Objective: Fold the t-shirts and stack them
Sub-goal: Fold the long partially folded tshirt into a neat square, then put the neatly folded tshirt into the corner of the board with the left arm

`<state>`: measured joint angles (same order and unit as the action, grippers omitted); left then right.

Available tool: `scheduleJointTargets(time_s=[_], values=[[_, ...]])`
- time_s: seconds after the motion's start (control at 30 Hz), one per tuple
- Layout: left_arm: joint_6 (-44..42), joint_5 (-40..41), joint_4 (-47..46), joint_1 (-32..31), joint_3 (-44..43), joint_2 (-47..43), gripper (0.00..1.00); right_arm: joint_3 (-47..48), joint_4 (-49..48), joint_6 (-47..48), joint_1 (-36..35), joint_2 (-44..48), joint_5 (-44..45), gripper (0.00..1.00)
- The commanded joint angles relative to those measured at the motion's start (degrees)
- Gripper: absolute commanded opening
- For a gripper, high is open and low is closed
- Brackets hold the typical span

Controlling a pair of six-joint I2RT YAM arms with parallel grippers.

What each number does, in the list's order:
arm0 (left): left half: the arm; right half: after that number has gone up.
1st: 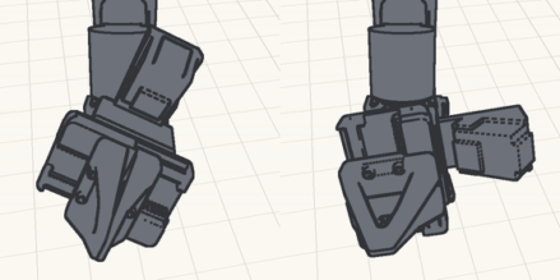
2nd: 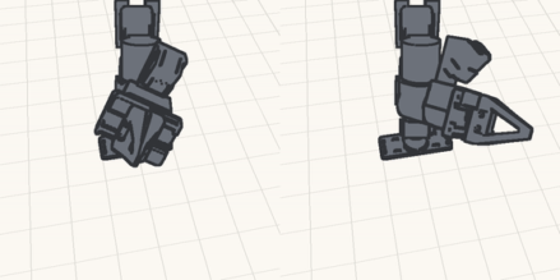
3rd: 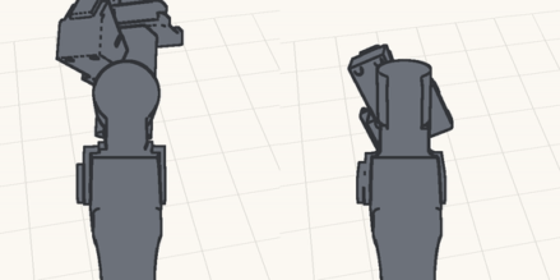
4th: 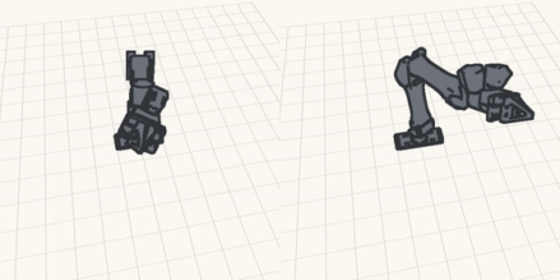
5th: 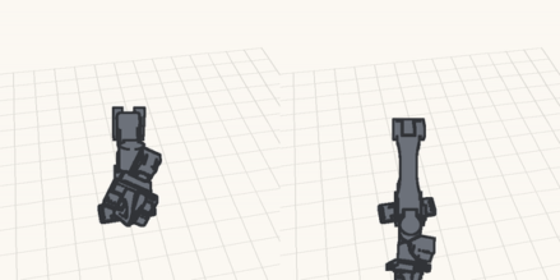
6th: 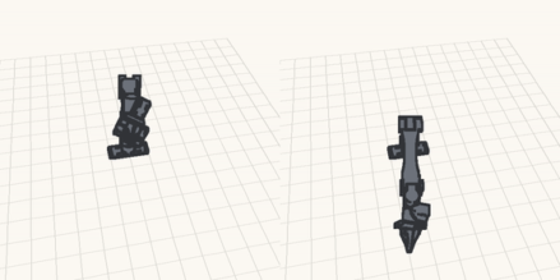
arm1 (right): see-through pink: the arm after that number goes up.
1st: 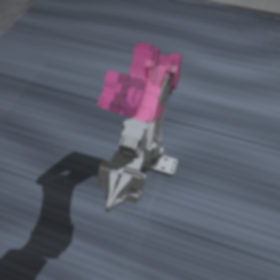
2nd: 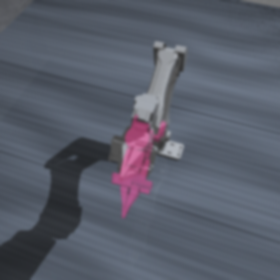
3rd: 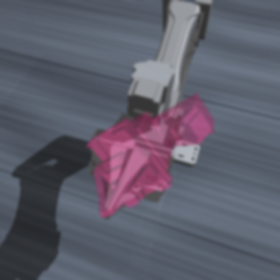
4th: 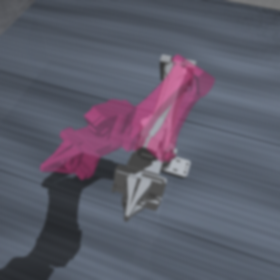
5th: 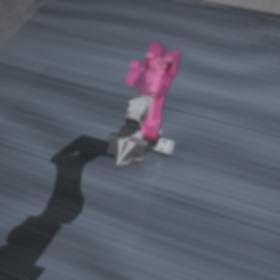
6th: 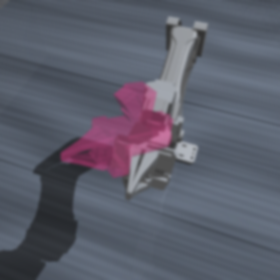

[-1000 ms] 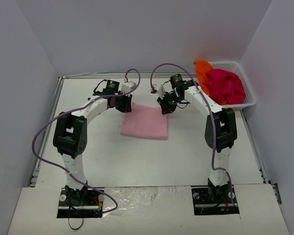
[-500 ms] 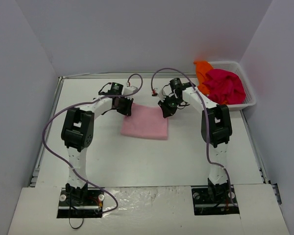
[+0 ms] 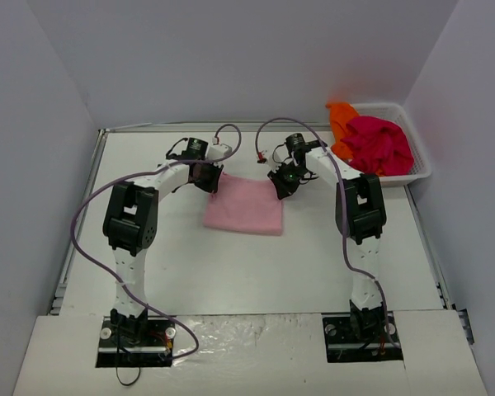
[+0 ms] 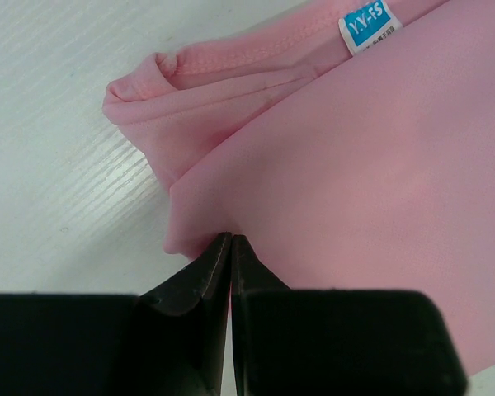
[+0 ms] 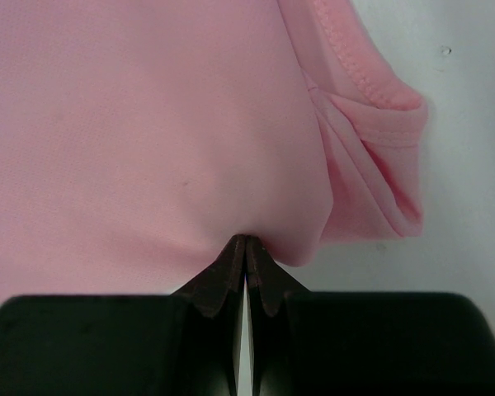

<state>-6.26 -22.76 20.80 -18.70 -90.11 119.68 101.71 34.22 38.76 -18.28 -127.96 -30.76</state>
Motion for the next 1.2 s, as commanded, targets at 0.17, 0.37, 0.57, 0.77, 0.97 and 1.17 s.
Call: scheduleJointTargets(time_s=[0.17, 0.37, 0.57, 0.77, 0.97, 1.17], values=[[-1.6, 0.8, 0.7, -0.2, -0.7, -5.2, 0.04, -1.4, 1.4, -0.8, 0.5, 0.0, 3.3, 0.0], [-5.9, 2.5, 8.9, 0.1, -10.2, -15.8, 0.22, 2.4, 1.6, -1.1, -0.3, 5.4, 3.3, 0.0], [-6.6, 14.0, 10.6, 1.1, -8.3, -26.6, 0.58, 1.4, 1.6, -1.7, -1.2, 11.4, 3.3, 0.23], [-4.6, 15.3, 2.0, 6.4, 12.3, -40.5, 0.88, -5.4, 1.4, -1.6, -4.6, 18.8, 7.3, 0.37], [-4.3, 14.4, 10.7, 15.2, 19.9, -41.8, 0.95, -9.1, 1.0, 0.4, -11.9, 24.0, 10.6, 0.4], [-4.5, 15.9, 1.6, 23.1, 31.5, -50.7, 0.95, -9.6, -3.0, -0.3, -18.8, 22.9, 16.3, 0.45]])
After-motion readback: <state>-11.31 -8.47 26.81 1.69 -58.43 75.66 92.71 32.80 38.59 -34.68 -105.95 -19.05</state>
